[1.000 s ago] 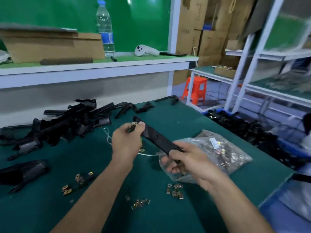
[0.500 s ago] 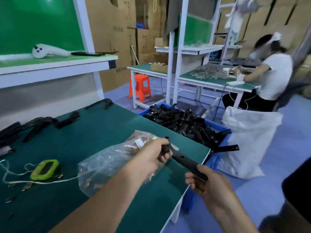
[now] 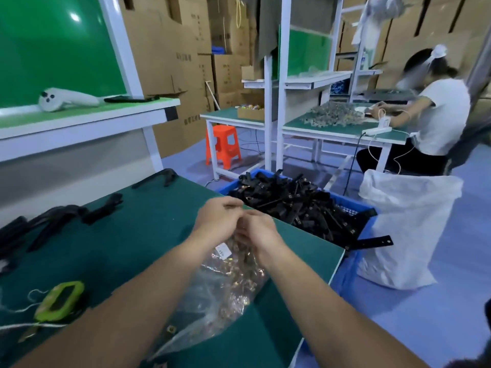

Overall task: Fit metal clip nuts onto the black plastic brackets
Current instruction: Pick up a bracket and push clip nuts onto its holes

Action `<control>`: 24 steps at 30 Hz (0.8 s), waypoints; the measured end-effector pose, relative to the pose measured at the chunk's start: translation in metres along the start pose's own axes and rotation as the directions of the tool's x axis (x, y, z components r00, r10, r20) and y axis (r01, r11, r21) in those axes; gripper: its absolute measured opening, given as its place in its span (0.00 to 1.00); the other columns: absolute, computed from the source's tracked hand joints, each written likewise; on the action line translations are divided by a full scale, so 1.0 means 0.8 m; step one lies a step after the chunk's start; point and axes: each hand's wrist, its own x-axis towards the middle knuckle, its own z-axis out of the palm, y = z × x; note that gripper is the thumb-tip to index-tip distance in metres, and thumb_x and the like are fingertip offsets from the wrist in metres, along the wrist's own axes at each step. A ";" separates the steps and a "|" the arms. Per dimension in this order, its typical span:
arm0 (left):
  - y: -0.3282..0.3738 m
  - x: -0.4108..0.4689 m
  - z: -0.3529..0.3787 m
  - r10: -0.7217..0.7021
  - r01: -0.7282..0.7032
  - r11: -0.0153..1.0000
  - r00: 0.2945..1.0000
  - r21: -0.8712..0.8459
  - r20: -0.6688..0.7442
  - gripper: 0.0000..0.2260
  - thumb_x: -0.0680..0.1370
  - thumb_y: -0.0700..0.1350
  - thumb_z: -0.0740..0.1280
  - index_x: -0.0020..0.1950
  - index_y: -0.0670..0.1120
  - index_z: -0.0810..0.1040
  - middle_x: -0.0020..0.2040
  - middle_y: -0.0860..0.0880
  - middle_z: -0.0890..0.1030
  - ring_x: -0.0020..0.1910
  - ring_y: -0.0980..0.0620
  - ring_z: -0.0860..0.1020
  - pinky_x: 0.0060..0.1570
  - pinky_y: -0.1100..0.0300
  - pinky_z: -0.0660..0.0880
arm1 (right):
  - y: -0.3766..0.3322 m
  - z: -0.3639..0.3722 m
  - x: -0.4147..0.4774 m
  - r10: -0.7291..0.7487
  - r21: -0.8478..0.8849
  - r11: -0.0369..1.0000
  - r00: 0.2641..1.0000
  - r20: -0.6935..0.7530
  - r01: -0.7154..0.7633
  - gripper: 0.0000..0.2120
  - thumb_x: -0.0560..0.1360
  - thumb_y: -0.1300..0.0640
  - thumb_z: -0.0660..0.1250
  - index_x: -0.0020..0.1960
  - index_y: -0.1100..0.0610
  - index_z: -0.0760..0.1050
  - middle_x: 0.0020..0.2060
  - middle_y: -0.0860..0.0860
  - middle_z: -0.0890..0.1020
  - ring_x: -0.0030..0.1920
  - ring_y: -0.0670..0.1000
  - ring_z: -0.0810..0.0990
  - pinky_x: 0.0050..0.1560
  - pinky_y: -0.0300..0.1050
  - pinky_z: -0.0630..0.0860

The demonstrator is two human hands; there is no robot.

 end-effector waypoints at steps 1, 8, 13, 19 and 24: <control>-0.013 -0.007 -0.017 0.033 -0.031 0.998 0.999 0.060 -0.027 0.11 0.74 0.44 0.68 0.50 0.58 0.86 0.47 0.65 0.84 0.48 0.67 0.80 0.43 0.75 0.71 | 0.005 0.013 -0.002 -0.045 -0.116 0.992 0.999 -0.020 0.043 0.14 0.67 0.58 0.66 0.51 0.54 0.83 0.41 0.53 0.87 0.40 0.53 0.85 0.43 0.51 0.83; -0.091 -0.041 -0.162 0.066 0.027 0.927 0.970 0.373 -0.233 0.11 0.77 0.42 0.68 0.47 0.57 0.86 0.32 0.59 0.83 0.20 0.60 0.72 0.23 0.71 0.65 | -0.001 0.105 -0.027 -0.300 -0.576 0.731 0.931 0.210 0.365 0.09 0.72 0.57 0.65 0.44 0.44 0.80 0.40 0.37 0.81 0.41 0.34 0.76 0.35 0.21 0.63; -0.157 -0.097 -0.265 0.019 0.176 0.841 0.935 0.512 -0.354 0.12 0.78 0.43 0.68 0.45 0.62 0.82 0.46 0.62 0.84 0.30 0.60 0.80 0.32 0.69 0.73 | 0.016 0.199 -0.040 -0.150 -0.583 0.708 0.891 0.428 0.399 0.10 0.74 0.59 0.66 0.47 0.44 0.80 0.46 0.41 0.81 0.52 0.45 0.79 0.46 0.31 0.69; -0.261 -0.215 -0.356 -0.139 0.409 0.835 0.803 0.367 -0.579 0.14 0.78 0.44 0.70 0.63 0.54 0.83 0.57 0.54 0.86 0.46 0.53 0.83 0.48 0.59 0.79 | 0.049 0.312 -0.039 -0.004 -0.659 0.581 0.812 0.584 0.477 0.24 0.76 0.62 0.62 0.70 0.50 0.73 0.69 0.49 0.75 0.64 0.52 0.76 0.54 0.40 0.70; -0.321 -0.287 -0.371 -0.268 0.517 0.780 0.785 0.353 -0.558 0.27 0.79 0.57 0.70 0.77 0.56 0.69 0.82 0.55 0.55 0.82 0.55 0.49 0.77 0.56 0.56 | 0.062 0.407 -0.043 0.052 -0.641 0.541 0.739 0.671 0.544 0.30 0.78 0.66 0.59 0.78 0.51 0.61 0.75 0.51 0.66 0.65 0.55 0.75 0.53 0.48 0.75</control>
